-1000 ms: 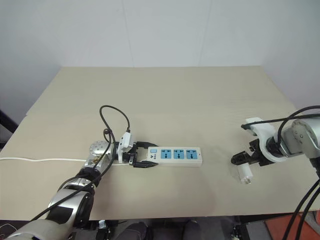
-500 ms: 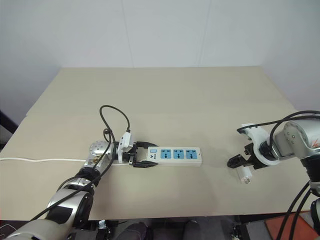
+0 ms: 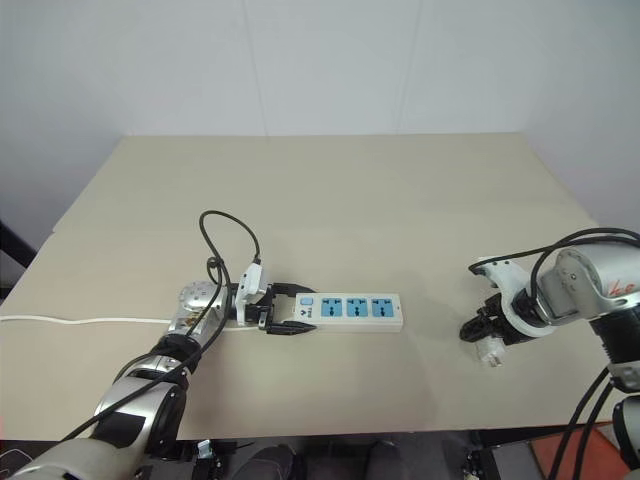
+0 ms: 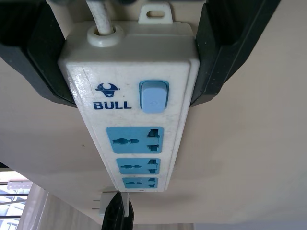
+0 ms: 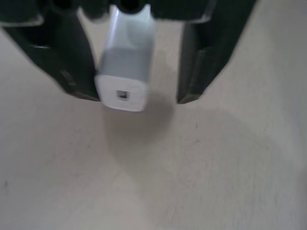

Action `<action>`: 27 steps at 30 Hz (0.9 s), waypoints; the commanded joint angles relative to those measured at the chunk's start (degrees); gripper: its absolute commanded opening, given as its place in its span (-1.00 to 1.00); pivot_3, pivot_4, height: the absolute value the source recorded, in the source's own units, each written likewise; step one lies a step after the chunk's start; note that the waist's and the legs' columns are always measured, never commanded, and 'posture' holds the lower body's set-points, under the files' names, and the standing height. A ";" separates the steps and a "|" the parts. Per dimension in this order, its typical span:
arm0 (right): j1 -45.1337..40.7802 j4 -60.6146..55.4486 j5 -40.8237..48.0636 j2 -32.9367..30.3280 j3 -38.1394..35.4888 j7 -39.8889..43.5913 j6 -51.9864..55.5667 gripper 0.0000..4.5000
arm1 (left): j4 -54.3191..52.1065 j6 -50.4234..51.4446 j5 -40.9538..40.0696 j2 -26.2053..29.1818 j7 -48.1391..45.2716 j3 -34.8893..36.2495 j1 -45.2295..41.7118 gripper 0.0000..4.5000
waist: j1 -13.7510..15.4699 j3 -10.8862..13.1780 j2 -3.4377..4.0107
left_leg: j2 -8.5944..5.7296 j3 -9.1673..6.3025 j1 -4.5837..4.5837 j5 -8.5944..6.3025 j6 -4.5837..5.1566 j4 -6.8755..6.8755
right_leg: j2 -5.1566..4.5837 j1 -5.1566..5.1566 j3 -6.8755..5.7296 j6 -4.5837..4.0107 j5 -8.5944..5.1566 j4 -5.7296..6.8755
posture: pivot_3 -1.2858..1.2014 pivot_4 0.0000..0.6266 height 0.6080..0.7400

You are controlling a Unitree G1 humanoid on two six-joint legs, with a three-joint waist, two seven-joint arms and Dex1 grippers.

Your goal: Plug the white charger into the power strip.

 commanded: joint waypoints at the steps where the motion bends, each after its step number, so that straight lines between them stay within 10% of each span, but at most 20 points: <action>1: -1.68 0.39 -1.16 0.29 -0.15 0.14 0.52 -0.33 | -0.06 0.08 0.57 0.80 1.32 -0.71 0.12 0.45 | 0.00 0.00 0.00 | 0.00 0.00 0.00 0.00 0.00 0.01 | 0.00 0.00 0.00 0.00 0.00 0.01 | 0.03 -0.52 1.00; 17: -6.13 -18.98 -5.69 -3.71 -1.08 9.65 -5.83 -0.50 | -1.07 1.07 0.50 2.02 -0.41 -1.69 -0.71 0.45 | -0.37 -0.02 0.02 | 0.00 0.00 0.02 -0.04 0.07 0.04 | 0.01 -0.04 0.00 0.01 -0.01 0.44 | 0.03 -0.52 1.00; 27: 8.64 -19.83 -8.31 21.19 -18.54 16.35 -46.20 -0.50 | -3.22 1.70 1.01 3.00 -0.11 -3.34 0.11 0.45 | -1.12 -0.05 -0.05 | 0.01 0.01 0.08 0.16 -0.26 0.08 | 0.06 0.02 0.02 0.05 0.00 0.53 | 0.03 -0.52 1.00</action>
